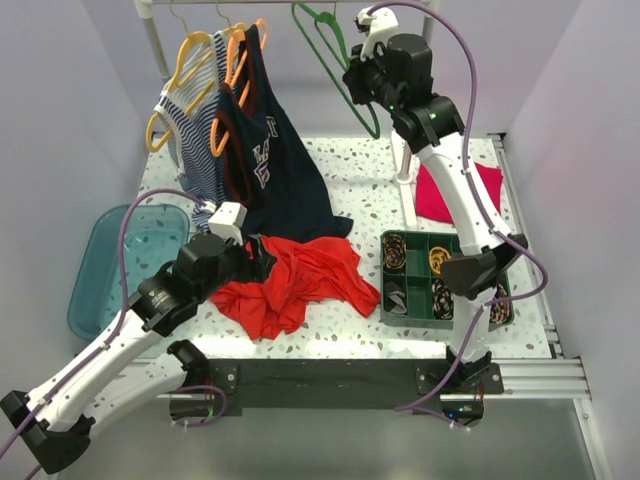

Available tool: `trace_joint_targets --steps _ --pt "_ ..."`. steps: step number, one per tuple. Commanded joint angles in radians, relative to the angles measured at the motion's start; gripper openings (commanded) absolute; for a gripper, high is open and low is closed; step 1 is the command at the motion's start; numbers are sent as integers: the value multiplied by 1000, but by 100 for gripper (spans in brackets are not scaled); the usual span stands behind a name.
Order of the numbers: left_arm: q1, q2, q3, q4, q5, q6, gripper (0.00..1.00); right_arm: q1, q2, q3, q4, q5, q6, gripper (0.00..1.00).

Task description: Place the tank top on the hanger

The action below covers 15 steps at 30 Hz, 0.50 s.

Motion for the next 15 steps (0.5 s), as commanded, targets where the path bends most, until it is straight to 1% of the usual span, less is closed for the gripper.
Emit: trace_joint_targets --steps 1,3,6,9,14,15 --pt "3 -16 -15 28 7 -14 70 22 -62 33 58 46 -7 0" --pt "3 -16 -18 28 5 -17 70 28 -91 16 56 54 -7 0" --pt "3 -14 -18 25 -4 -24 70 31 -154 -61 67 60 -7 0" --pt "3 -13 -24 34 -4 -33 70 32 -228 -225 117 58 -7 0" --pt "3 22 -40 51 6 -42 71 34 -377 -371 146 37 18 0" --pt "3 38 -41 51 8 -50 71 35 -398 -424 148 32 25 0"
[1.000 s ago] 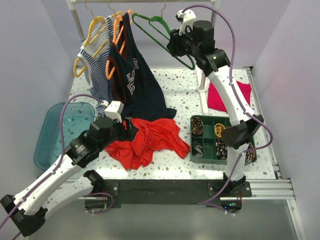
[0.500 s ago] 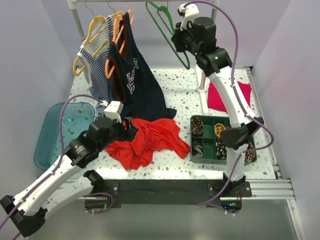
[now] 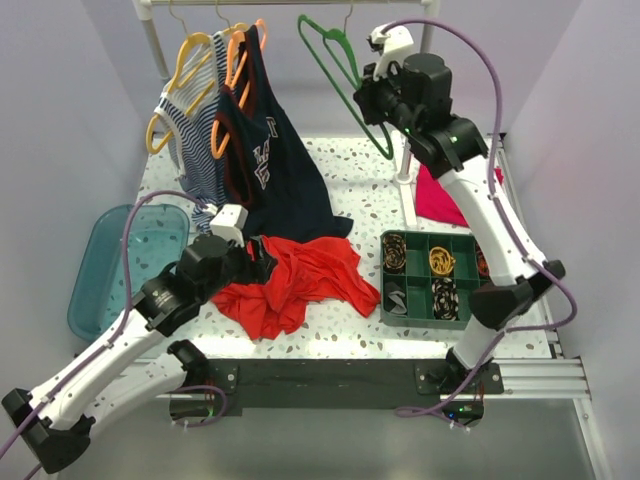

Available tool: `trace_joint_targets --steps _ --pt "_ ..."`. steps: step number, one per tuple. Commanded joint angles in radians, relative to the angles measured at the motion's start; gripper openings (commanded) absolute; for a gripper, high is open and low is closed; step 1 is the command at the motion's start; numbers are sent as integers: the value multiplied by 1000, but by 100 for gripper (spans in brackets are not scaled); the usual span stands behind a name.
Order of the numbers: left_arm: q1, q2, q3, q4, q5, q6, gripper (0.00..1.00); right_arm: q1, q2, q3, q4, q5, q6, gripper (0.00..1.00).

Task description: Place the tank top on the hanger

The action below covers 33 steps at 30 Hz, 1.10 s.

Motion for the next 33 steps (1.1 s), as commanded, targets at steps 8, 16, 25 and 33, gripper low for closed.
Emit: trace_joint_targets --steps 8,16,25,33 --pt "-116 77 -98 34 -135 -117 66 31 -522 -564 134 -115 173 0" --pt "-359 318 -40 48 -375 -228 62 152 -860 -1075 99 -89 361 0" --pt "-362 472 17 128 -510 -188 55 152 -1047 -1143 -174 -60 327 0" --pt "-320 530 33 159 -498 -150 8 154 -1075 -1152 -297 -226 319 0"
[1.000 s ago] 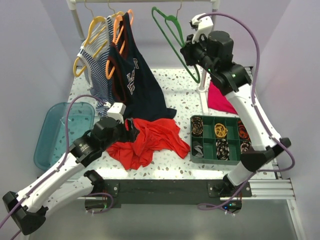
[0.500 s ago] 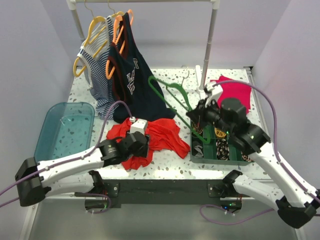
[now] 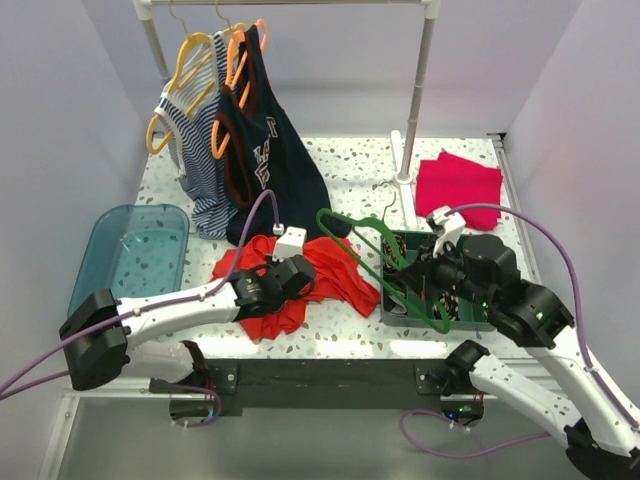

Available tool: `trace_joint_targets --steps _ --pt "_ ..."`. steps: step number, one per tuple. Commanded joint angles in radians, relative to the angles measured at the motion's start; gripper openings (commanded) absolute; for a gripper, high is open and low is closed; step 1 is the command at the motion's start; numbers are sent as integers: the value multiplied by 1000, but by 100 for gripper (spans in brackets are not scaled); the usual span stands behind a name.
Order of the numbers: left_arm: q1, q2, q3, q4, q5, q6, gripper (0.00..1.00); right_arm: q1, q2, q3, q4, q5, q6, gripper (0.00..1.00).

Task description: Place the tank top on the hanger

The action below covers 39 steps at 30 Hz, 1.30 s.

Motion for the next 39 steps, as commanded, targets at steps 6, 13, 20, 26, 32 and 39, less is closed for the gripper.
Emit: trace_joint_targets --steps 6,13,20,26,32,39 --pt "108 -105 63 -17 -43 49 0 3 3 -61 -22 -309 -10 0" --pt "138 -156 132 -76 -17 83 0 3 46 -104 137 -391 30 0" --pt "138 -173 175 -141 18 132 0 3 68 -159 313 -414 81 0" --pt "138 -229 198 -164 44 161 0 1 74 -191 462 -432 104 0" --pt "138 -269 247 -181 64 198 0 3 123 -302 677 -460 152 0" --pt "139 -269 279 -219 14 229 0 6 181 -317 794 -495 116 0"
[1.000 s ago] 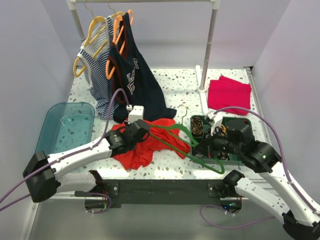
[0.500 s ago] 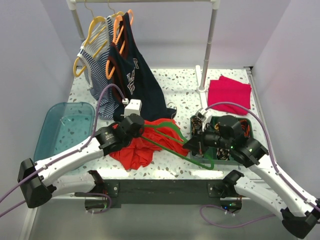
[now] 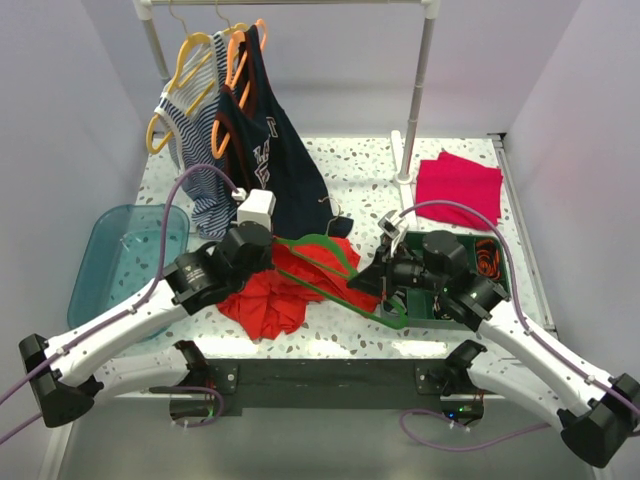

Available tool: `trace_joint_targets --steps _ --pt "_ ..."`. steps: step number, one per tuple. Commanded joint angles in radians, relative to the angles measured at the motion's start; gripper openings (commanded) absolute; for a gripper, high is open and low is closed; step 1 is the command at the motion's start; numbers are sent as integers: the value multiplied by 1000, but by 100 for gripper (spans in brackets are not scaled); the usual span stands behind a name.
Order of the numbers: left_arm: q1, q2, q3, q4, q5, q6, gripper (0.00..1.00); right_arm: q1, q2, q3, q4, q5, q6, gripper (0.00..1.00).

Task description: Place the tank top on the hanger

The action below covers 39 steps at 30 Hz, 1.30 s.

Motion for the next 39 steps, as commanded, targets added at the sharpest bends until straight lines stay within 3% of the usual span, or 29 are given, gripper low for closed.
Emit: trace_joint_targets --steps 1,8,13,18,23,29,32,34,39 --pt "3 -3 75 -44 -55 50 0 5 43 20 181 -57 -20 0" --pt "3 -14 128 -41 -54 172 1 18 97 13 231 -111 -71 0" --pt "6 0 162 -136 -147 162 1 20 74 42 101 -101 -152 0" --pt "11 -29 150 -123 -131 185 4 20 56 14 156 -166 -117 0" --pt "10 -75 129 -33 11 261 5 23 106 -1 304 -200 -65 0" --pt "13 -55 135 15 106 306 4 70 229 34 467 -134 -28 0" --pt "13 -54 122 28 126 306 12 109 301 71 500 -94 -39 0" --pt "14 -61 116 39 110 301 28 124 318 72 535 -66 -37 0" --pt "14 -107 112 25 80 278 56 149 333 86 520 13 -65 0"
